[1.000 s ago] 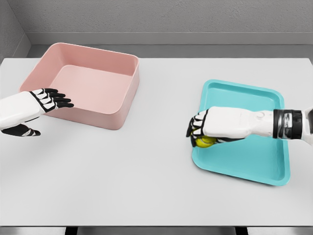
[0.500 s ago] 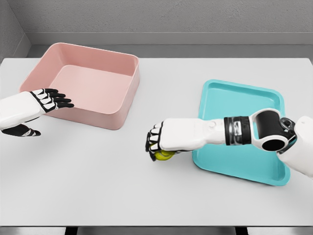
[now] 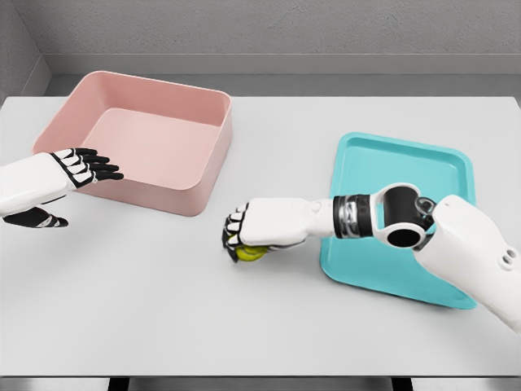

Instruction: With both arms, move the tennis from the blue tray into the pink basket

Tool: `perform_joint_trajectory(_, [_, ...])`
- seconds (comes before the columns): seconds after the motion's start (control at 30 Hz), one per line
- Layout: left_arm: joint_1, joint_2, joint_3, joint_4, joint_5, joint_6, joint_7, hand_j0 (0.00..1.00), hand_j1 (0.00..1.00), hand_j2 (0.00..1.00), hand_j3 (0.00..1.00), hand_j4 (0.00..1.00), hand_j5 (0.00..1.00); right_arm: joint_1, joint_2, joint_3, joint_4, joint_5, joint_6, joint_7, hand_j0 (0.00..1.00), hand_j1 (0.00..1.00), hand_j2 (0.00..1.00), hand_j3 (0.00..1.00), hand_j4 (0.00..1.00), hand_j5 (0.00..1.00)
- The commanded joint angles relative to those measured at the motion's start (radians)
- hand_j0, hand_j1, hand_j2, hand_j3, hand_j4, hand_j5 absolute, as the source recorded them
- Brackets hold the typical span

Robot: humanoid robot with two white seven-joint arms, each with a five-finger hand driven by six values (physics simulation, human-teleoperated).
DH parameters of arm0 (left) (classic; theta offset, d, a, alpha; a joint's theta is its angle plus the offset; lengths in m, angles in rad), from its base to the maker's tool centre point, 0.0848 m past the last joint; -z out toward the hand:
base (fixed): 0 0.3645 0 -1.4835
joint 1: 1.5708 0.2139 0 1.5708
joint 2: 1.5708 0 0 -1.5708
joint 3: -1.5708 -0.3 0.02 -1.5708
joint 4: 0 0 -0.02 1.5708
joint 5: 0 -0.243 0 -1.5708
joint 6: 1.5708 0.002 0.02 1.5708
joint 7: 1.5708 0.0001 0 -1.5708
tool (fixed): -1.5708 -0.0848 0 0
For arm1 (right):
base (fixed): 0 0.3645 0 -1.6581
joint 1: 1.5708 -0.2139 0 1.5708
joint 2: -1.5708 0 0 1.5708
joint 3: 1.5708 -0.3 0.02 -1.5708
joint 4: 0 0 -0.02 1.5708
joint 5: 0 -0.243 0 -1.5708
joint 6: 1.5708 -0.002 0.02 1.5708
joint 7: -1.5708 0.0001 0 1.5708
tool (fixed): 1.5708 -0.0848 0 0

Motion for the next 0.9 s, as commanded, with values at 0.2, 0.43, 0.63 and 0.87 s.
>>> perform_joint_trajectory(0.2, [0.0, 0.002, 0.0, -0.002, 0.006, 0.001, 0.001, 1.0, 1.0, 1.0, 1.0, 1.0, 1.0, 0.002, 0.034, 0.029, 0.037, 0.008, 0.003, 0.0, 0.51, 0.51, 0.51, 0.51, 0.51, 0.51])
perform_joint_trajectory(0.43, [0.0, 0.0, -0.001, -0.002, 0.006, 0.001, 0.001, 1.0, 1.0, 1.0, 1.0, 1.0, 1.0, 0.006, 0.034, 0.029, 0.034, 0.016, 0.003, 0.003, 1.0, 1.0, 1.0, 1.0, 1.0, 1.0])
perform_joint_trajectory(0.63, [0.0, -0.005, -0.001, -0.002, 0.006, 0.001, 0.001, 1.0, 1.0, 1.0, 1.0, 1.0, 1.0, 0.009, 0.028, 0.015, 0.031, 0.014, 0.003, 0.003, 1.0, 1.0, 1.0, 1.0, 1.0, 1.0])
perform_joint_trajectory(0.87, [0.0, -0.024, -0.004, -0.015, -0.02, 0.001, 0.001, 1.0, 1.0, 1.0, 1.0, 1.0, 1.0, 0.009, -0.037, -0.158, -0.118, 0.005, 0.003, 0.003, 1.0, 1.0, 1.0, 1.0, 1.0, 1.0])
